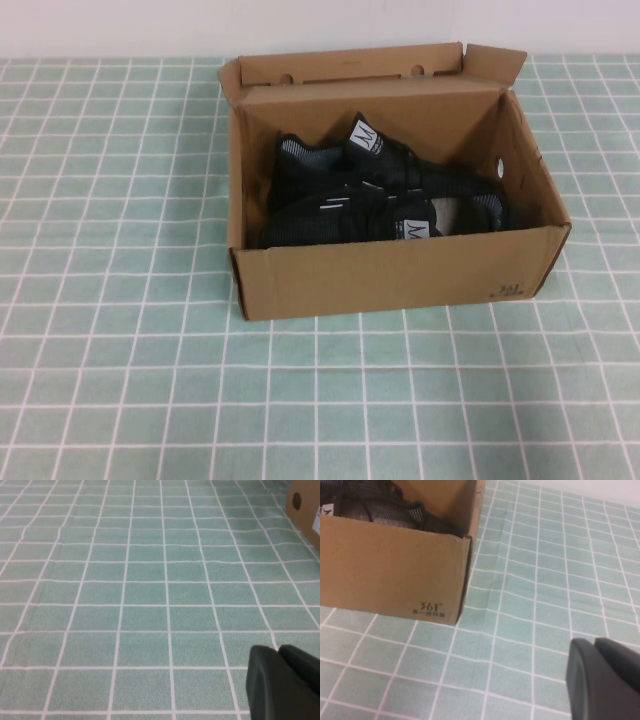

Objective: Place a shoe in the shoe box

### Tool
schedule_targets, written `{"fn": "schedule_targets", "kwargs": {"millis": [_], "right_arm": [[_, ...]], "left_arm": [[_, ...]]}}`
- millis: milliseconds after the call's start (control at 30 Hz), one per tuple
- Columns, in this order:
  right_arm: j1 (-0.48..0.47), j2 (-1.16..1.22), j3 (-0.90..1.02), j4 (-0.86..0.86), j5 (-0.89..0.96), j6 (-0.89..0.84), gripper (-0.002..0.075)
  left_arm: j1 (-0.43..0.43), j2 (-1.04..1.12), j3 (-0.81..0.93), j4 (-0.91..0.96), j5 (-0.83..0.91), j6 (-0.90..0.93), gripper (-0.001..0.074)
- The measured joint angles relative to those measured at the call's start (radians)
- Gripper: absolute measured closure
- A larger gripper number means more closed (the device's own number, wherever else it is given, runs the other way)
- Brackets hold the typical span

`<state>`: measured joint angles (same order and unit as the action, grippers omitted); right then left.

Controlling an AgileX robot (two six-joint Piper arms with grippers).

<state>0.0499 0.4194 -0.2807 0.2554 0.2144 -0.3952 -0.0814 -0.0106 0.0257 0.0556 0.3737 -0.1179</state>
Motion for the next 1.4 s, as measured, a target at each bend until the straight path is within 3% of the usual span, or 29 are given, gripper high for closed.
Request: {"fn": "schedule_targets", "kwargs": {"millis": [1200, 1400], "right_arm": [[0.0, 0.0, 0.0, 0.0, 0.0, 0.0, 0.0732], [0.0, -0.058, 0.0, -0.096, 0.0, -0.056, 0.0732]], "left_arm": [[0.0, -0.002, 0.0, 0.001, 0.0, -0.003, 0.0733], [0.0, -0.002, 0.0, 0.001, 0.0, -0.003, 0.0733]]}}
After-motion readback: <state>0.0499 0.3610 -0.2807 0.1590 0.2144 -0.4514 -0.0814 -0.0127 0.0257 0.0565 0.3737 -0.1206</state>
